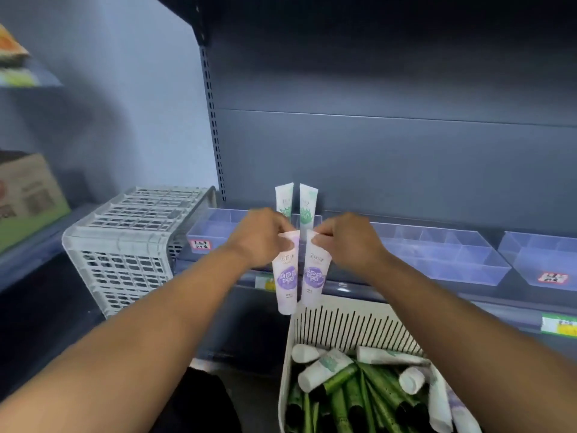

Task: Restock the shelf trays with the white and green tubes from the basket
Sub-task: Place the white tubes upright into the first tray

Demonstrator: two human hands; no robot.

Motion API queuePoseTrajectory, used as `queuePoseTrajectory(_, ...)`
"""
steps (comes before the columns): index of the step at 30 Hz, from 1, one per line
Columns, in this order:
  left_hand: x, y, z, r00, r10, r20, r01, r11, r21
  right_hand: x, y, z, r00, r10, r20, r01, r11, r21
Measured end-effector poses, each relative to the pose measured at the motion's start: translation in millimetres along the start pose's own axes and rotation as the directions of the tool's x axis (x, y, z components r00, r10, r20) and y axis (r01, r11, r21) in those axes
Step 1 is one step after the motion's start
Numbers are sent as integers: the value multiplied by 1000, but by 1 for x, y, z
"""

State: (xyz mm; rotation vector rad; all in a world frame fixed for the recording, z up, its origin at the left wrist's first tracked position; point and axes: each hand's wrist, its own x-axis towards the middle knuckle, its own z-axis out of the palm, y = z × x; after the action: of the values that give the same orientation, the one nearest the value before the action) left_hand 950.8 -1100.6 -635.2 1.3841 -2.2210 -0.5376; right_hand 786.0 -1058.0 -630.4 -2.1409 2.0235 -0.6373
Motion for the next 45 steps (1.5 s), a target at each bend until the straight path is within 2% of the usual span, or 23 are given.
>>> queuePoseTrajectory(6, 30, -30, -47, 987, -48, -154, 57, 997, 49, 58, -42, 6, 993, -103, -65, 105, 994, 19)
queuePoseTrajectory(15, 101, -81, -89, 938, -126, -324, 161, 984, 83, 159, -75, 19, 981, -124, -146, 127, 992, 11)
queuePoseTrajectory(26, 167, -120, -69, 942, -182, -283, 200, 979, 37, 235, -66, 62, 998, -41, -57, 39, 999, -33)
queuePoseTrajectory(36, 177, -142, -41, 968, -190, -163, 206, 975, 83, 248, -58, 88, 1000, 20, 9, -19, 990, -139)
queuePoseTrajectory(41, 176, -147, -36, 962, -219, -166, 233, 970, 73, 249, -55, 95, 999, 27, 28, -20, 978, -209)
queuePoseTrajectory(45, 175, -143, -39, 970, -192, -147, 213, 967, 140, 245, -57, 90, 999, 12, 46, -1, 972, -233)
